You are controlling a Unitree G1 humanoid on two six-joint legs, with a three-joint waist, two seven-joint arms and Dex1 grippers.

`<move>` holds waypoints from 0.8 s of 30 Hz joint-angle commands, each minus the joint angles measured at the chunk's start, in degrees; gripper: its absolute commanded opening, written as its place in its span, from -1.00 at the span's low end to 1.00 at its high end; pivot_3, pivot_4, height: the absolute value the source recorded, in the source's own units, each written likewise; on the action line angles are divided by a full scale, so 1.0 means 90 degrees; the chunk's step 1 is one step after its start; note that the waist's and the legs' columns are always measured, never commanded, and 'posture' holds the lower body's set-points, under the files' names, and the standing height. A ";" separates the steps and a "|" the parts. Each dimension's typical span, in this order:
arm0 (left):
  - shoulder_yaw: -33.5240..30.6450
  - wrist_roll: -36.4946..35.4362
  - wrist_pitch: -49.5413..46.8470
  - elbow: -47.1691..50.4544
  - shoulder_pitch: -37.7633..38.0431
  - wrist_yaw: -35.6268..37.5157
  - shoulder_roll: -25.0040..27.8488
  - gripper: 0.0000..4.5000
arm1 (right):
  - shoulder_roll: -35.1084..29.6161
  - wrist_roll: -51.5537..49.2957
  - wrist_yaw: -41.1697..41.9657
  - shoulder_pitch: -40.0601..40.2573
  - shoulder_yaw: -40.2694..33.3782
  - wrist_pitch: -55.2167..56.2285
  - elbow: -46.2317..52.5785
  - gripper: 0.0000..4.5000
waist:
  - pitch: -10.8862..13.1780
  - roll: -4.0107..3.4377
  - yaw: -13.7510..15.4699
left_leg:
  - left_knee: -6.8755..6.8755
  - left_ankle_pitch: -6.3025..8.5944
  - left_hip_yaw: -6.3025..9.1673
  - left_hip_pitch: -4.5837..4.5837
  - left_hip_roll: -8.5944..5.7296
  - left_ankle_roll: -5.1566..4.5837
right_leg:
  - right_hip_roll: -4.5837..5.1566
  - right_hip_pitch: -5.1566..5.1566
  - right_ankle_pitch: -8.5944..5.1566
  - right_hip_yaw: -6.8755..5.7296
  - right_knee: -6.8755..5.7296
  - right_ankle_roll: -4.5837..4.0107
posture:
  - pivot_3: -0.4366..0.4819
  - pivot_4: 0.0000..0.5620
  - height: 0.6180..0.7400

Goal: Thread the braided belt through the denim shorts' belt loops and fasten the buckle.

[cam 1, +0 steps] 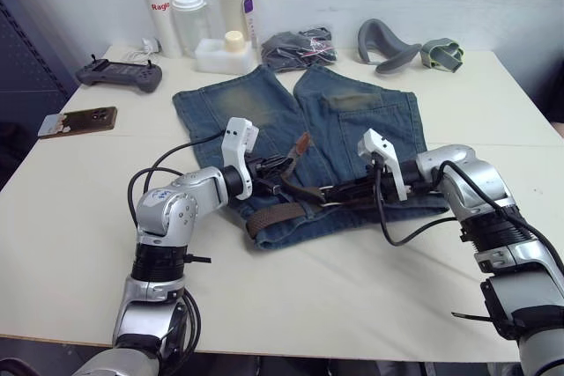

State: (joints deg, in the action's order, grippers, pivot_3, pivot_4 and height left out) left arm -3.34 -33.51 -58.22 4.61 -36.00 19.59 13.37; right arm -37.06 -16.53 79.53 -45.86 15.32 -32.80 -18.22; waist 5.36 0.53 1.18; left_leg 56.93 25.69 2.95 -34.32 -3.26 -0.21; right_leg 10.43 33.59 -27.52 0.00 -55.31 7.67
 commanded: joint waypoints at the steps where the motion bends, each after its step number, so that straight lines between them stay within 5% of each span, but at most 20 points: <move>1: -0.0071 -0.0050 0.0052 0.0292 -0.0035 -0.0007 -0.0026 -1.00 | 0.0145 0.0199 -0.0009 -0.0083 0.0133 0.0097 -0.0160 -0.99 | 0.0000 0.0000 -0.0013 | 0.0000 0.0000 0.0000 0.0001 0.0000 0.0000 | 0.0000 0.0000 0.0000 0.0000 0.0000 0.0000 | -0.05 -0.47 -0.81; 13: -0.0133 -0.0004 0.0205 0.0200 -0.0098 -0.0042 -0.0113 -1.00 | 0.0176 0.1166 -0.0087 -0.0197 0.1034 -0.0147 -0.0334 -0.99 | -0.0006 -0.0002 -0.0131 | -0.0003 -0.0006 0.0006 0.0015 0.0000 0.0007 | 0.0001 -0.0014 0.0000 -0.0007 -0.0001 0.0000 | -0.05 -0.47 -0.81; 24: -0.0196 0.0070 0.0833 -0.1234 -0.1549 0.0589 -0.0022 -1.00 | 0.0052 0.1986 -0.0189 0.0652 0.1943 -0.0271 0.0611 -0.99 | -0.0057 0.0013 -0.0123 | -0.0006 -0.0006 0.0021 0.0017 0.0000 0.0008 | 0.0003 -0.0027 -0.0001 -0.0027 0.0015 -0.0002 | -0.05 -0.47 -0.81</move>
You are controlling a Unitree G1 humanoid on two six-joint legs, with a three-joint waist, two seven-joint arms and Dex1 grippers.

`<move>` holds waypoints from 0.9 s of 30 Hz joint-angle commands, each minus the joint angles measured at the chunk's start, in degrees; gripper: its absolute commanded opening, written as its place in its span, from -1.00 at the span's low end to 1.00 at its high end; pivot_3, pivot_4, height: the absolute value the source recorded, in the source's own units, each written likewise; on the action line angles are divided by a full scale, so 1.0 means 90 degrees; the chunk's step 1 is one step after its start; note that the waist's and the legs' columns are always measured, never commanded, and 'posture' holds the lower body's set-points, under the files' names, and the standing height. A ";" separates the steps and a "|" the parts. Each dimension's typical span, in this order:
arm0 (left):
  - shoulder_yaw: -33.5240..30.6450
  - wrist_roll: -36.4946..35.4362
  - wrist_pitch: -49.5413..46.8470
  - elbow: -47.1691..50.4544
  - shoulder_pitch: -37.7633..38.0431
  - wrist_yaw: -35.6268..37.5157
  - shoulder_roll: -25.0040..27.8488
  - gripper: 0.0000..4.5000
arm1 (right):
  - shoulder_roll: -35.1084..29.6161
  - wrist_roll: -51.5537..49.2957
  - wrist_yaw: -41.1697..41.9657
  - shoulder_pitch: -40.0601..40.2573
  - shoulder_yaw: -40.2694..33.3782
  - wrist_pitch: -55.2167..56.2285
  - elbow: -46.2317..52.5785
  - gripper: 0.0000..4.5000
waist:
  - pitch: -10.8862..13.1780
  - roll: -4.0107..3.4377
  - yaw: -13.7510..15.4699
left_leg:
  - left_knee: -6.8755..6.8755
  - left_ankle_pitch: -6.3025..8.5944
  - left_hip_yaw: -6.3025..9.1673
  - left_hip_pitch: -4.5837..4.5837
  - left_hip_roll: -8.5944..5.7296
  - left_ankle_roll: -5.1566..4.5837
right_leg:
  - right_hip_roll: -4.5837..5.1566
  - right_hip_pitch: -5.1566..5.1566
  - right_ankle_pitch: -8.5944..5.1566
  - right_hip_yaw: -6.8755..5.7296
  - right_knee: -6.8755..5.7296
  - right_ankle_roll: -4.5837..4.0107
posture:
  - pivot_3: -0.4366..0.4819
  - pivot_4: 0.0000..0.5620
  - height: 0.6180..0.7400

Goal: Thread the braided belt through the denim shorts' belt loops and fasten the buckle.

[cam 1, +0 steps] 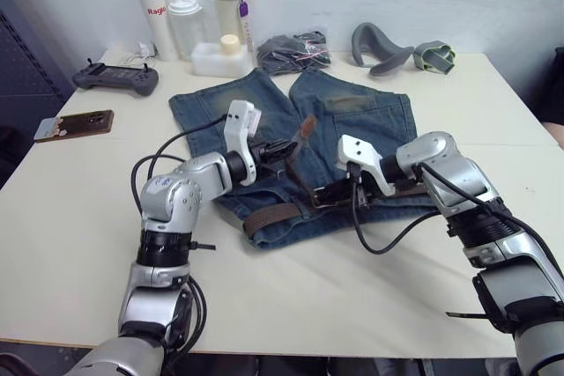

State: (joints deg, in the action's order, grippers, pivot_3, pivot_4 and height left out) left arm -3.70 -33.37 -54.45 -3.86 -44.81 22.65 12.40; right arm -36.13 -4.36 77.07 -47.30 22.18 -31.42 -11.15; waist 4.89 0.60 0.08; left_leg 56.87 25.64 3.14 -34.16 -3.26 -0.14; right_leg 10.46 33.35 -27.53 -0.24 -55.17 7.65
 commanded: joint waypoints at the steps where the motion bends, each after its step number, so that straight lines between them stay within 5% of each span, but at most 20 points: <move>1: -0.0142 0.0064 0.0490 -0.0537 -0.0798 0.0350 0.0057 -1.00 | -0.0040 0.0624 0.0067 0.0915 0.1209 -0.0531 -0.0018 -0.99 | -0.0008 0.0005 0.0000 | 0.0000 0.0000 0.0003 0.0000 0.0000 0.0001 | 0.0000 0.0000 0.0000 -0.0004 0.0001 0.0000 | -0.05 -0.47 -0.81; 11: 0.0260 0.0660 0.2069 -0.3940 -0.3752 0.1844 -0.0710 -1.00 | -0.0169 0.1007 -0.0213 0.1911 0.1528 0.0082 0.1249 -0.99 | -0.0042 0.0032 0.0004 | -0.0021 -0.0001 0.0016 -0.0007 0.0000 0.0004 | 0.0013 -0.0011 -0.0004 -0.0038 0.0035 -0.0004 | -0.05 -0.47 -0.81; 18: -0.0258 0.0604 0.3104 -0.6106 -0.5833 0.2985 -0.1634 -1.00 | -0.0192 0.1285 -0.0227 0.2207 0.1540 0.0205 0.1437 -0.99 | -0.0038 0.0038 0.0136 | -0.0020 -0.0004 0.0021 -0.0025 0.0001 0.0008 | 0.0027 -0.0010 -0.0005 -0.0072 0.0059 0.0000 | -0.05 -0.47 -0.81; 22: -0.0098 0.0906 0.3338 -0.6434 -0.5968 0.3539 -0.1740 -1.00 | -0.0141 0.1249 -0.0326 0.2256 0.1392 0.0085 0.1523 -0.99 | -0.0036 0.0035 0.0154 | -0.0015 -0.0003 0.0021 -0.0025 0.0000 0.0006 | 0.0032 -0.0019 -0.0002 -0.0078 0.0067 0.0004 | -0.05 -0.47 -0.81; 27: 0.0487 0.1620 0.3304 -0.5835 -0.5002 0.4149 -0.1341 -1.00 | -0.0019 0.0666 -0.0603 0.2300 0.0431 -0.0488 0.2014 -0.99 | -0.0033 0.0024 0.0151 | -0.0019 -0.0003 0.0035 -0.0032 0.0001 0.0008 | 0.0032 -0.0017 -0.0003 -0.0086 0.0071 0.0003 | -0.05 -0.47 -0.81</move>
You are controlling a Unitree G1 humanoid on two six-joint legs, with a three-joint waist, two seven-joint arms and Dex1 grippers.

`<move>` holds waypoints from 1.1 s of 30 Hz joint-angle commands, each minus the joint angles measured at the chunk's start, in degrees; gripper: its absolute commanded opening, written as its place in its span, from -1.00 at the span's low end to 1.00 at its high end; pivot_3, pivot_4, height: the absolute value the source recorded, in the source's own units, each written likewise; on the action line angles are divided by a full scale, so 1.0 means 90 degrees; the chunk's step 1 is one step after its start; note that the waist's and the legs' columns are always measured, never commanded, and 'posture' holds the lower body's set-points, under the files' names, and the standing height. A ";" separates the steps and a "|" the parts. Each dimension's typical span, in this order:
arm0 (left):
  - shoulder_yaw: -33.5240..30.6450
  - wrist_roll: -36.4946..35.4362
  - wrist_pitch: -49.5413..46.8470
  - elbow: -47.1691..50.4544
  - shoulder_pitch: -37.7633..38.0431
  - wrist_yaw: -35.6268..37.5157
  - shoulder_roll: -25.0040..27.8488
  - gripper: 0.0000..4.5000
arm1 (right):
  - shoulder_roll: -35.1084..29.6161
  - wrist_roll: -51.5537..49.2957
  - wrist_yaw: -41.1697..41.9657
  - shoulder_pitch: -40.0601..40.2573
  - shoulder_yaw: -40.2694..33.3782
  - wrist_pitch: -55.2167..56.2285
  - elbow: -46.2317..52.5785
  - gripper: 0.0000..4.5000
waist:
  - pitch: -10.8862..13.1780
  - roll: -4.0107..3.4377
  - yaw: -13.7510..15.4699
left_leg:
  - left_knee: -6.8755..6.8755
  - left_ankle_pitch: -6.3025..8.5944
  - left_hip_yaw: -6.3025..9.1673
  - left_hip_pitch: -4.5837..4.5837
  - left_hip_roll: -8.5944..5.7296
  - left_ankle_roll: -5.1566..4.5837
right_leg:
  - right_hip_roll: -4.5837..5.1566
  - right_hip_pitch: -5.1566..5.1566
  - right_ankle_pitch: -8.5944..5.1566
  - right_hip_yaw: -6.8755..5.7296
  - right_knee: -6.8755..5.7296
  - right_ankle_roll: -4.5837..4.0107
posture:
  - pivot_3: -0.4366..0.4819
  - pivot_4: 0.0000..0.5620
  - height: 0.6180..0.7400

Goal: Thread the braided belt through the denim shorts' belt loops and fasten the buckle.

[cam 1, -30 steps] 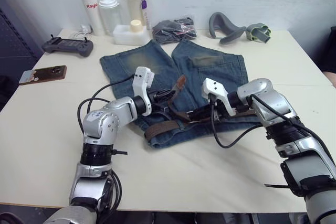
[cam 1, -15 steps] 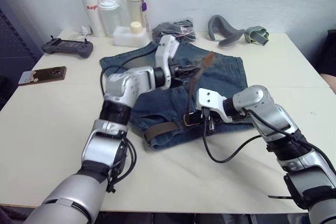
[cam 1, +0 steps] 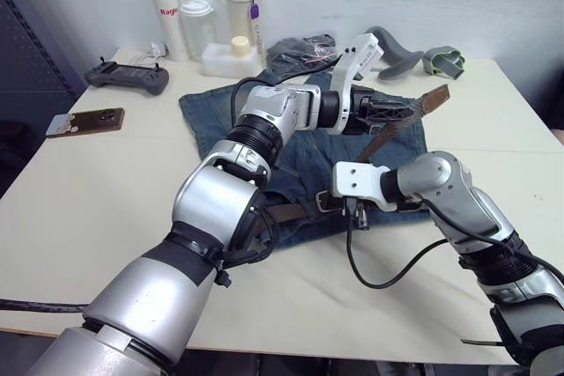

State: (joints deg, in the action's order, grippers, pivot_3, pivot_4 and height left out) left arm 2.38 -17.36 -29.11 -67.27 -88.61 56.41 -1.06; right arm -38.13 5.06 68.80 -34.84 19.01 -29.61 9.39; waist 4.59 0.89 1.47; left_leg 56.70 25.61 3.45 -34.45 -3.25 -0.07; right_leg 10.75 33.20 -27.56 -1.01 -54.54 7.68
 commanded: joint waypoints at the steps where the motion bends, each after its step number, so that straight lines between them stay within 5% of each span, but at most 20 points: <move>1: -0.0217 -0.0153 0.0308 0.1391 0.0070 0.0400 0.0265 -1.00 | 0.0200 -0.0521 0.0289 0.0939 0.0563 -0.0815 -0.0144 -0.99 | 0.0002 -0.0015 -0.0007 | -0.0005 0.0000 0.0000 -0.0001 0.0000 0.0000 | 0.0000 0.0002 0.0000 0.0001 0.0000 0.0000 | -0.05 -0.47 -0.81; 11: -0.0060 -0.0104 -0.1367 0.4563 0.2671 -0.0387 0.1086 -1.00 | 0.0254 -0.2308 -0.0393 0.0939 -0.1615 -0.2597 0.0654 -0.99 | 0.0066 -0.0025 -0.0009 | -0.0091 -0.0028 0.0053 -0.0015 -0.0004 0.0022 | -0.0024 0.0026 0.0000 0.0007 0.0026 -0.0003 | -0.05 -0.47 -0.81; 22: 0.0691 0.0345 -0.1260 0.5678 0.3567 -0.0638 0.1300 -1.00 | 0.0171 -0.3286 -0.1494 0.0516 -0.3682 -0.3565 0.0775 -0.99 | 0.0141 -0.0030 0.0001 | -0.0132 -0.0103 0.0060 -0.0017 -0.0047 0.0027 | -0.0010 0.0018 0.0013 0.0039 0.0062 0.0022 | -0.05 -0.47 -0.81; 26: 0.0991 0.0580 -0.0755 0.5750 0.3670 -0.0482 0.1522 -1.00 | -0.0081 -0.3081 -0.1757 0.0672 -0.3600 -0.2938 0.1193 -0.40 | 0.0146 -0.0030 -0.0008 | -0.0155 -0.0127 0.0060 -0.0014 -0.0046 0.0034 | -0.0009 0.0019 0.0021 0.0039 0.0065 0.0038 | -0.05 -0.47 -0.81; 30: 0.1295 0.0980 0.0131 0.5692 0.3744 -0.0383 0.1825 -1.00 | -0.0625 -0.2632 -0.1920 0.0982 -0.3305 -0.2158 0.1534 0.41 | 0.0160 -0.0034 -0.0025 | -0.0172 -0.0132 0.0057 -0.0015 -0.0046 0.0038 | -0.0009 0.0028 0.0021 0.0041 0.0072 0.0038 | -0.05 -0.47 -0.81; 33: 0.1492 0.1256 0.0826 0.5680 0.3771 -0.0252 0.2018 -1.00 | -0.1074 -0.2161 -0.1918 0.1170 -0.2971 -0.1235 0.1628 0.41 | 0.0170 -0.0033 -0.0012 | -0.0172 -0.0132 0.0058 -0.0015 -0.0046 0.0037 | -0.0009 0.0026 0.0021 0.0039 0.0075 0.0038 | -0.05 -0.47 -0.81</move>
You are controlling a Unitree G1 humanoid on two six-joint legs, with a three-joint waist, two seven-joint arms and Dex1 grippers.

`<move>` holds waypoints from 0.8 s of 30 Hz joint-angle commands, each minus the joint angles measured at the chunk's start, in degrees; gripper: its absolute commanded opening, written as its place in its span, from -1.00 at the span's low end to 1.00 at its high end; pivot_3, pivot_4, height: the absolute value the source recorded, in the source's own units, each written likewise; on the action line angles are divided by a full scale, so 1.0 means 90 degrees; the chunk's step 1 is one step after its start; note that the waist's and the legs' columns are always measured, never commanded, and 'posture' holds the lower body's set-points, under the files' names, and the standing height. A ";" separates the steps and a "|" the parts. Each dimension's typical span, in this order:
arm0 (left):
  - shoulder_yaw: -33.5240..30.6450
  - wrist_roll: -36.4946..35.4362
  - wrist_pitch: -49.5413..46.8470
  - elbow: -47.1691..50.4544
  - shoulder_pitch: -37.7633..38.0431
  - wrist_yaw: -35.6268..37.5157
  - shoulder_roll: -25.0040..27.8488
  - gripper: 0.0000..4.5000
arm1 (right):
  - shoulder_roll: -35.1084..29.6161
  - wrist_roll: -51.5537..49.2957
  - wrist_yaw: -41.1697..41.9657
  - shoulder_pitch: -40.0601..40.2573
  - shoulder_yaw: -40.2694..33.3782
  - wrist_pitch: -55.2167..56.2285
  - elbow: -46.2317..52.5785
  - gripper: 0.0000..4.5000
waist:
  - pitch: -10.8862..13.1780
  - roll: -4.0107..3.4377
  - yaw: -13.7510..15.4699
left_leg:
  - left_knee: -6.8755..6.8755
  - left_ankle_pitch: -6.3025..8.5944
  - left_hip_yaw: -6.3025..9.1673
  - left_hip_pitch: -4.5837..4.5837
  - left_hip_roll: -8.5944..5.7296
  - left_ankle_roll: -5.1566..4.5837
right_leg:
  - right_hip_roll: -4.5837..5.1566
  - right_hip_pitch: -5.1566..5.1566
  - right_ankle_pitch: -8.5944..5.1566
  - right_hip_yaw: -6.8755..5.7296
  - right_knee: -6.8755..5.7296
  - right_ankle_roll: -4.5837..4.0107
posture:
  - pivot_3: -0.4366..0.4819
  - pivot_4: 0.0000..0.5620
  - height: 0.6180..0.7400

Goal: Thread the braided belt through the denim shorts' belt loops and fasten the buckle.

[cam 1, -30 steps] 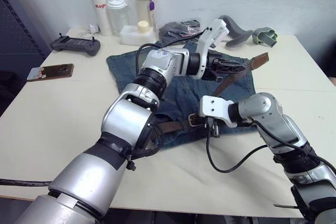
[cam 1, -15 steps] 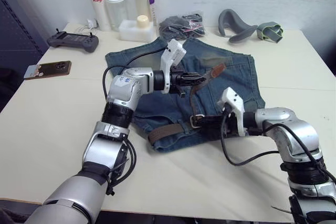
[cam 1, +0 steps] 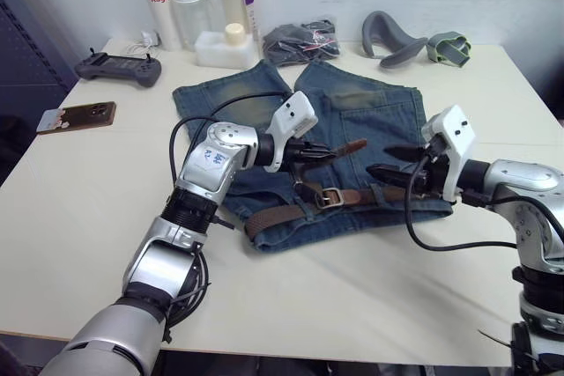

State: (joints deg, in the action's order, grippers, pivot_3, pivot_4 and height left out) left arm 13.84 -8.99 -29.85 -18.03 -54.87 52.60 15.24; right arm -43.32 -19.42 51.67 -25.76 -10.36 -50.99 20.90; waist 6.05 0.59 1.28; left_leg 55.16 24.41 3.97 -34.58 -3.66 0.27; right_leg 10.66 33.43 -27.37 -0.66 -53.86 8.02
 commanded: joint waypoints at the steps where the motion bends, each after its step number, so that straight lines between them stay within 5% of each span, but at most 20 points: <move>1: 0.0294 0.0412 0.1141 0.0216 0.0029 0.0228 0.0253 -1.00 | -0.0566 0.0703 -0.0022 0.0142 0.0454 0.1425 0.0358 0.41 | 0.0015 0.0002 0.0007 | 0.0002 -0.0001 0.0000 0.0000 -0.0003 -0.0002 | 0.0002 0.0000 0.0000 0.0001 -0.0001 0.0001 | -0.05 -0.47 -0.81; 13: 0.0526 0.0810 0.1797 -0.0008 -0.0129 0.0146 0.0025 -1.00 | -0.0847 0.2061 -0.0093 -0.0514 0.1860 0.3168 -0.0145 0.41 | 0.0037 0.0008 0.0006 | 0.0005 -0.0013 0.0000 -0.0003 -0.0010 -0.0004 | 0.0007 0.0000 0.0003 -0.0001 -0.0004 0.0006 | -0.05 -0.47 -0.81; 18: 0.0481 0.0836 0.1859 -0.0056 -0.0191 0.0117 -0.0094 -1.00 | -0.0825 0.2033 0.0078 -0.0541 0.1909 0.3218 -0.0203 -0.17 | 0.0037 0.0009 0.0009 | 0.0006 -0.0014 0.0001 -0.0004 -0.0016 -0.0006 | 0.0010 0.0000 0.0005 -0.0001 -0.0005 0.0010 | -0.05 -0.47 -0.81; 22: 0.0335 0.0697 0.1767 -0.0062 -0.0247 0.0096 -0.0197 -1.00 | -0.0832 0.2065 0.0150 -0.0505 0.1921 0.3225 -0.0185 -0.93 | 0.0037 0.0009 0.0004 | 0.0006 -0.0017 0.0001 -0.0003 -0.0019 -0.0008 | 0.0012 0.0000 0.0007 -0.0001 -0.0009 0.0013 | -0.05 -0.47 -0.81; 23: 0.0319 0.0685 0.1809 -0.0073 -0.0259 0.0106 -0.0207 -1.00 | -0.0817 0.2077 0.0157 -0.0501 0.1915 0.3221 -0.0176 -0.97 | 0.0037 0.0009 0.0003 | 0.0005 -0.0017 0.0001 -0.0003 -0.0019 -0.0008 | 0.0012 0.0000 0.0007 -0.0001 -0.0009 0.0013 | -0.05 -0.47 -0.81; 24: 0.0340 0.0745 0.1915 -0.0099 -0.0275 0.0085 -0.0202 -0.64 | -0.0803 0.2081 0.0160 -0.0494 0.1907 0.3210 -0.0159 -1.00 | 0.0037 0.0009 0.0002 | 0.0005 -0.0018 0.0002 -0.0003 -0.0019 -0.0008 | 0.0012 0.0000 0.0007 -0.0001 -0.0010 0.0013 | -0.05 -0.47 -0.81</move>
State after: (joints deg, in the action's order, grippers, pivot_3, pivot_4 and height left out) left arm 18.04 -1.80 -14.06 -19.32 -55.56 53.68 13.77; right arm -50.19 -0.89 53.01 -29.69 7.10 -22.50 17.93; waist 6.38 0.67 1.31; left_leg 55.20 24.25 3.98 -34.61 -3.83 0.20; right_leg 10.77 33.43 -27.31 -0.67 -53.95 8.14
